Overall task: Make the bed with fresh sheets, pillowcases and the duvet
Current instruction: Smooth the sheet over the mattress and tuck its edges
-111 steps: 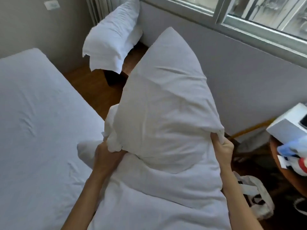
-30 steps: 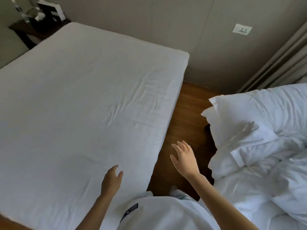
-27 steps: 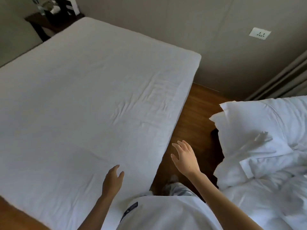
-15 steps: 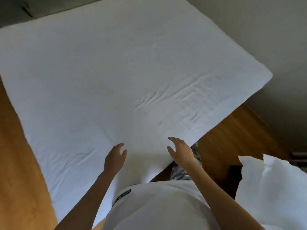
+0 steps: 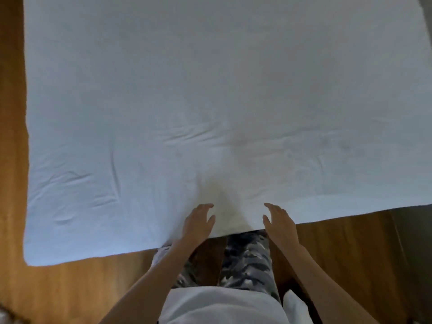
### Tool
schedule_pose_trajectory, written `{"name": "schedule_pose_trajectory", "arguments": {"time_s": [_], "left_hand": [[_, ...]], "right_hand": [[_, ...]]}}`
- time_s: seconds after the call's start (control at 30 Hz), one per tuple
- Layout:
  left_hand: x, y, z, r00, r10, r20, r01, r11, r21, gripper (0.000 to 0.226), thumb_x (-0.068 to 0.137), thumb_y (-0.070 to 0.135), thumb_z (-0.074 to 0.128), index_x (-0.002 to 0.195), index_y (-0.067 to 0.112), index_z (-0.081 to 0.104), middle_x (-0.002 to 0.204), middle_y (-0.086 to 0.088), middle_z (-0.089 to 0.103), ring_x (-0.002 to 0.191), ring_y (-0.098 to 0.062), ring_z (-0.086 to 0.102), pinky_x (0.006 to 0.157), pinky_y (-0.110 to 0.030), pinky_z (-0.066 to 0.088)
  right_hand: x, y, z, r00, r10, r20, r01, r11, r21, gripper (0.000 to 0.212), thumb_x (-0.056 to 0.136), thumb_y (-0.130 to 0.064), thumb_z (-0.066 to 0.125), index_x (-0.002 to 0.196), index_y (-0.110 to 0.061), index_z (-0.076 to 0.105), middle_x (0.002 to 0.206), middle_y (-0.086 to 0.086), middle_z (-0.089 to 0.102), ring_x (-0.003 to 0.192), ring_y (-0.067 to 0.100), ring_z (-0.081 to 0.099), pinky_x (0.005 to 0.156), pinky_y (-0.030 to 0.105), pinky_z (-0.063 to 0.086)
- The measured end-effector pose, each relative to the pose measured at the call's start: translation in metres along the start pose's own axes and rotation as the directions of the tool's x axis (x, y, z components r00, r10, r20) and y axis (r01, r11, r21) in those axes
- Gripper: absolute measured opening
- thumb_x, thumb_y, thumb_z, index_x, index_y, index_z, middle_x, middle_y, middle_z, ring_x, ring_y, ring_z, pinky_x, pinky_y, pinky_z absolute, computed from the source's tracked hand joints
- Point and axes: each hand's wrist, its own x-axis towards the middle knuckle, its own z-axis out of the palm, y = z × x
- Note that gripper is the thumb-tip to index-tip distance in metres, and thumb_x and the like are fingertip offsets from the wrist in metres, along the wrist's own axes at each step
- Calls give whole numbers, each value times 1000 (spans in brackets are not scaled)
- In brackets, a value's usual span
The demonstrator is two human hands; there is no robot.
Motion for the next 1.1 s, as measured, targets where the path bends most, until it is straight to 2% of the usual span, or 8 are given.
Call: {"name": "schedule_pose_trajectory", "arguments": {"time_s": [0.23, 0.37, 0.47, 0.57, 0.67, 0.8, 0.97, 1.1], "left_hand": [[111, 32, 55, 999, 18, 43, -17, 1000, -25, 44, 99, 37, 45, 141, 23, 42, 146, 5, 40, 134, -12, 35, 105, -26, 32], [198, 6, 69, 975, 208, -85, -195, 971, 135, 50, 95, 44, 39, 135, 15, 51, 144, -5, 45, 134, -23, 39, 104, -40, 43], [247, -22, 72, 933, 230, -278, -169, 959, 227, 47, 96, 36, 44, 133, 7, 52, 144, -15, 45, 134, -34, 41, 105, -47, 42], [274, -39, 85, 879, 355, -319, -219, 894, 390, 52, 98, 34, 37, 140, 4, 43, 150, -21, 35, 139, -38, 32, 113, -46, 28], [273, -61, 121, 853, 464, -238, -321, 826, 463, 54, 100, 32, 35, 143, 1, 35, 153, -24, 26, 143, -38, 22, 116, -50, 22], [231, -106, 184, 871, 447, -203, -301, 814, 497, 60, 101, 38, 28, 147, 0, 25, 157, -20, 13, 146, -35, 14, 119, -48, 10], [182, -124, 222, 882, 441, -168, -298, 796, 527, 59, 102, 40, 22, 147, 2, 22, 156, -17, 14, 148, -30, 6, 119, -45, 8], [177, -125, 221, 887, 440, -143, -309, 794, 524, 59, 102, 41, 25, 147, 3, 22, 156, -17, 13, 145, -32, 17, 118, -46, 11]], "right_hand": [[128, 45, 32, 973, -231, 22, 231, 958, -168, 46, 92, -13, 57, 137, -7, 47, 132, 12, 56, 122, 27, 53, 99, 35, 46], [208, 59, 56, 926, -359, -117, 321, 912, -256, 43, 90, -9, 58, 132, -2, 50, 131, 18, 56, 121, 33, 54, 102, 42, 44], [242, 59, 76, 845, -501, -188, 424, 841, -336, 43, 97, -21, 44, 136, -2, 45, 141, 17, 47, 132, 31, 43, 110, 43, 35], [255, 48, 107, 708, -695, -122, 590, 677, -440, 48, 100, -26, 39, 141, -2, 39, 150, 17, 36, 140, 29, 32, 115, 43, 26], [251, 42, 149, 598, -801, 25, 714, 518, -472, 54, 100, -32, 37, 145, -2, 33, 153, 16, 30, 143, 27, 25, 117, 42, 21], [208, 74, 210, 583, -796, 163, 773, 483, -412, 60, 97, -37, 42, 144, -1, 33, 153, 16, 29, 144, 27, 21, 118, 41, 16], [147, 112, 250, 529, -812, 248, 812, 400, -425, 64, 94, -44, 42, 143, -4, 32, 152, 10, 29, 139, 24, 28, 120, 39, 5], [145, 117, 247, 480, -833, 273, 830, 332, -447, 68, 97, -47, 39, 145, -1, 26, 151, 14, 24, 139, 28, 26, 120, 42, 5]]}}
